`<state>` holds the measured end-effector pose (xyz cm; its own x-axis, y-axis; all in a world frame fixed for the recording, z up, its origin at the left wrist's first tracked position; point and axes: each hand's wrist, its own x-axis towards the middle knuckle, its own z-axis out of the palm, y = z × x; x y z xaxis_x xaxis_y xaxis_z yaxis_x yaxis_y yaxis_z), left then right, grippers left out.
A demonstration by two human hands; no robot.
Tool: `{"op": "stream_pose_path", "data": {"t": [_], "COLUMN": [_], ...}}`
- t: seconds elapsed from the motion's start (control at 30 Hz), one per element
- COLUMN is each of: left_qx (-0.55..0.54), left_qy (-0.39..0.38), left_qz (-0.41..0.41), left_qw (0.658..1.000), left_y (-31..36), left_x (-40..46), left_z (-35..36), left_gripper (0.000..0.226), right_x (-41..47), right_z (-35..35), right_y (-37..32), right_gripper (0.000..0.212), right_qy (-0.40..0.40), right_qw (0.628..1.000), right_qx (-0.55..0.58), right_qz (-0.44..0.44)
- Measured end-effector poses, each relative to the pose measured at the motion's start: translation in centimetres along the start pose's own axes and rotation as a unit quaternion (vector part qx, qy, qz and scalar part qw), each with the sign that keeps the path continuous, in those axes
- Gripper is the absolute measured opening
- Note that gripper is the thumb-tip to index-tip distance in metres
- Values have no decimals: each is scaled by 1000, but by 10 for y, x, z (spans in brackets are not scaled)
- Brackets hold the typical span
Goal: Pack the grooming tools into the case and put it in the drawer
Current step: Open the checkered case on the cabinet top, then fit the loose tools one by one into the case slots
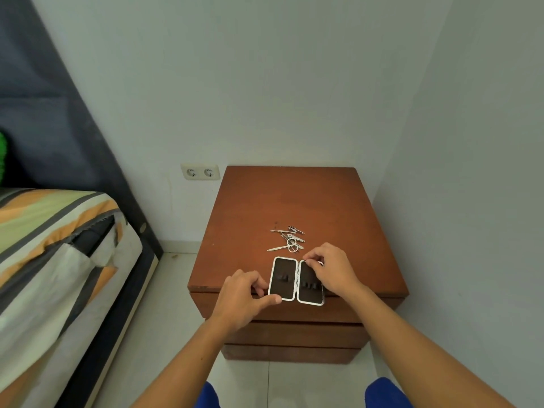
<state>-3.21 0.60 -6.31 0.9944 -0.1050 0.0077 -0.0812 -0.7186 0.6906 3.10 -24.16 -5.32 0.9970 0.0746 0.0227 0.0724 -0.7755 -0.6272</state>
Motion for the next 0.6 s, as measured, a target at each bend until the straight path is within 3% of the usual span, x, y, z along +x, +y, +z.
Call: {"op": "stream_pose_path", "data": {"t": [0.27, 0.43, 0.6], "left_qx": [-11, -40, -43], "left_qy": [8, 25, 26], "left_qz": [9, 18, 15], "left_qw": [1000, 999, 999], "left_y": [3, -2, -4], "left_x": [1, 2, 3], "left_z": [-4, -1, 0], "left_gripper": [42, 39, 39], "right_x": [18, 20, 24], "right_z": [7, 12, 10], "right_y": [-8, -6, -4], "right_gripper": [6, 19, 9], "right_qy": [29, 60, 57], "right_qw": [999, 997, 996], "right_qx": [23, 54, 67], "right_qz": [15, 20, 19]}}
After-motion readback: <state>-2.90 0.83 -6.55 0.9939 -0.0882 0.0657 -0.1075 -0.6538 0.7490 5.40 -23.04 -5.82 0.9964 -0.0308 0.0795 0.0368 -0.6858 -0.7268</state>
